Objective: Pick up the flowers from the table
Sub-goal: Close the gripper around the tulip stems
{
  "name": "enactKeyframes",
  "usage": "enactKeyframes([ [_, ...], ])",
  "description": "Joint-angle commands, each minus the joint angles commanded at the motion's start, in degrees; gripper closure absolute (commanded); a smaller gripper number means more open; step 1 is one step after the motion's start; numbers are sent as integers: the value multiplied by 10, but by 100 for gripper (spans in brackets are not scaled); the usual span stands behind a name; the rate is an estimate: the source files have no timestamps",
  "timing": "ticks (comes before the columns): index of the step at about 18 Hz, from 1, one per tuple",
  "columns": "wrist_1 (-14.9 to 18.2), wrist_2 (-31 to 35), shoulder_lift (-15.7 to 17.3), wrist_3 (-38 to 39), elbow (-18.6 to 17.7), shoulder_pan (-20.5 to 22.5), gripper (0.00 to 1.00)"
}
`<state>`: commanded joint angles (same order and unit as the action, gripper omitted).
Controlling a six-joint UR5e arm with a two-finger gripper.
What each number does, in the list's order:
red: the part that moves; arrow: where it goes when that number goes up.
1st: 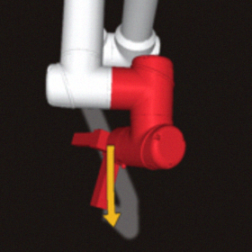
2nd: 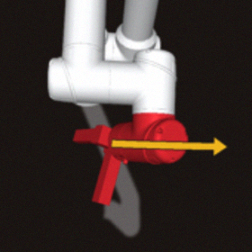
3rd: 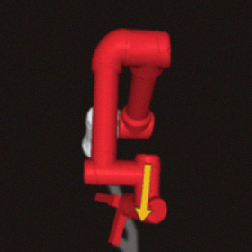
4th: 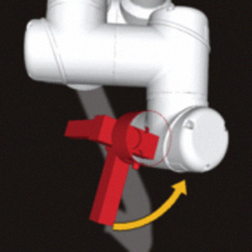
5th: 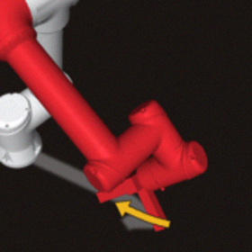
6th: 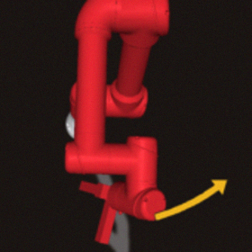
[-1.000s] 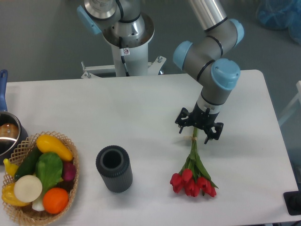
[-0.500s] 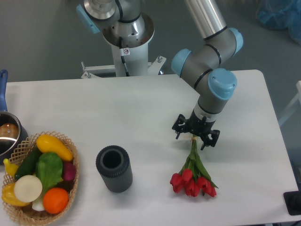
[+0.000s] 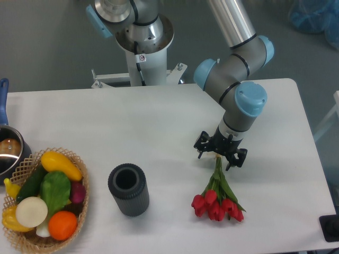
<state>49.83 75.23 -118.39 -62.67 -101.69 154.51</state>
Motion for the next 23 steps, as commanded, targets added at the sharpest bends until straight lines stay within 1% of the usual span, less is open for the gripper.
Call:
enactKeyframes([
  [3,-1,0,0,0,-1,4,1],
  [4,-1,1,-1,0,-1,4,5],
  [5,-1,1,-2,0,-3,4,14],
  [6,-1,1,-1,0,-4,4,25],
  [7,-1,1,-1,0,-4,4,28],
  [8,-1,1,-2,1,-4,4,30],
  [12,-1,1,-4,1,-4,4,30],
  [14,-1,1,-4,1,-4,4,43],
  [16,0,1,-4,1,-4,4,51],
  [17,0,1,-4,1,-4,4,56],
  [19,0,1,-4,3,-4,4,64],
  [23,0,1,-2,11,-3,4,77],
])
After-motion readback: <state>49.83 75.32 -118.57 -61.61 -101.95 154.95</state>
